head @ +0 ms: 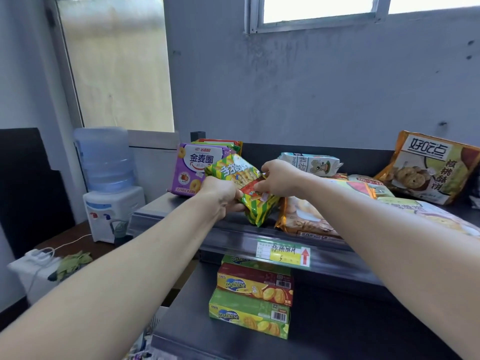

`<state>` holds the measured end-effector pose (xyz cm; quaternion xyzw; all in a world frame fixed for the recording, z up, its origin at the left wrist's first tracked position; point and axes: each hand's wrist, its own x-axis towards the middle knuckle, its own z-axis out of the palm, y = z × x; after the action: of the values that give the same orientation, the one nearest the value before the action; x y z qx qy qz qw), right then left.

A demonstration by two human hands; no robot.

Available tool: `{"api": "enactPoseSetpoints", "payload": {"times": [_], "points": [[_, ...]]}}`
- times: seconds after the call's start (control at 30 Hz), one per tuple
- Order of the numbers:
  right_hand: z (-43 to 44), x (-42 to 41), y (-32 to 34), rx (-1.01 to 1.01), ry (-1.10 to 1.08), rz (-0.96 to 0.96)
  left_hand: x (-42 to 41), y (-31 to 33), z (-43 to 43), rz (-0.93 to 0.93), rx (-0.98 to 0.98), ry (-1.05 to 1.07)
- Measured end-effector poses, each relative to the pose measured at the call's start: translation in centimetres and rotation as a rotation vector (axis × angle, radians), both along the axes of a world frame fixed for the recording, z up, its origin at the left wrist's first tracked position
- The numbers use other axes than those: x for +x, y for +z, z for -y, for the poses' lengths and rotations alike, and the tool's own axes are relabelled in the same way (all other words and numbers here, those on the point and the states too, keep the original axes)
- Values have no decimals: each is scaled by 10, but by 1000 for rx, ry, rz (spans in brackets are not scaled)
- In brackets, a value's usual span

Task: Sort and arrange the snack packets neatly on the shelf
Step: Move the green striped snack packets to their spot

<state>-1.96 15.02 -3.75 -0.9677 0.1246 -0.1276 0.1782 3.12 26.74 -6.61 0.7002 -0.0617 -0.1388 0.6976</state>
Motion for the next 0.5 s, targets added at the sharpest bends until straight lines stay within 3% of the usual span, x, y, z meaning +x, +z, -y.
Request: {"api": "enactPoseSetpoints", "payload": {"times": [0.2,0.5], "points": [[-7,5,6,193,46,210,6,6,-16,220,-22,130],[-5,-27,30,465,66,543,-13,38,-21,527,-124,127]]}}
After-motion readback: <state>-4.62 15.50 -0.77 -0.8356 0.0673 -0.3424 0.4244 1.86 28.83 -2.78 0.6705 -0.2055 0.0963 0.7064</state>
